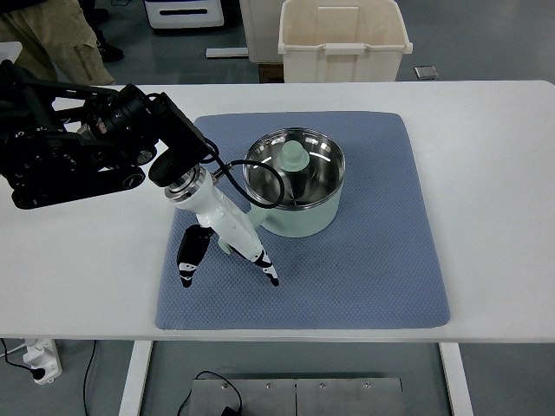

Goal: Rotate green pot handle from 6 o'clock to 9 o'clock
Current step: 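Push the handle with the left hand, rotating the pot clockwise, then press the handle farther around with the left hand fingertips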

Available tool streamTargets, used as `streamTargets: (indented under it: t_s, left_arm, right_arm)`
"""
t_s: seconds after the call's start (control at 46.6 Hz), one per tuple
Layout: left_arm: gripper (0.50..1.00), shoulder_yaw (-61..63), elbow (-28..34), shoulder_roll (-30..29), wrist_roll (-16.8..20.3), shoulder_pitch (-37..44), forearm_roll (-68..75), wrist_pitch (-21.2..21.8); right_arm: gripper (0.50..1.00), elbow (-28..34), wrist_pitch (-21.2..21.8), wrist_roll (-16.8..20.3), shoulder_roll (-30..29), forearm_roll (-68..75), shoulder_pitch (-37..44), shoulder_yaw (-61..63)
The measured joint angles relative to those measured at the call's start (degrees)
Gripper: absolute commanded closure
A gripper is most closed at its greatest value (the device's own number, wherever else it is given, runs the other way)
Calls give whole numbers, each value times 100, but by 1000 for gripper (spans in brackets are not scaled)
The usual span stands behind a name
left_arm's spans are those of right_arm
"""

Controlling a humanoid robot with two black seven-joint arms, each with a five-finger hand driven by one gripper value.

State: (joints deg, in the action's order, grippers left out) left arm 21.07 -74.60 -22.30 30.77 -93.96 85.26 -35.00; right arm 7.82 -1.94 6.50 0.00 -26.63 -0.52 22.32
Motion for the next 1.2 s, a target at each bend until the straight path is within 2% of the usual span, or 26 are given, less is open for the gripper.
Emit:
streamTargets:
  t_s: [0.601, 1.202]
  left_arm:
    - [500, 80, 49, -445, -1, -28, 35, 0]
    - [500, 452, 459, -451, -10, -32, 30, 0]
  right_arm:
    - [500, 0, 0, 0, 0, 1, -1, 0]
    - [500, 0, 2, 0, 0, 3, -1, 0]
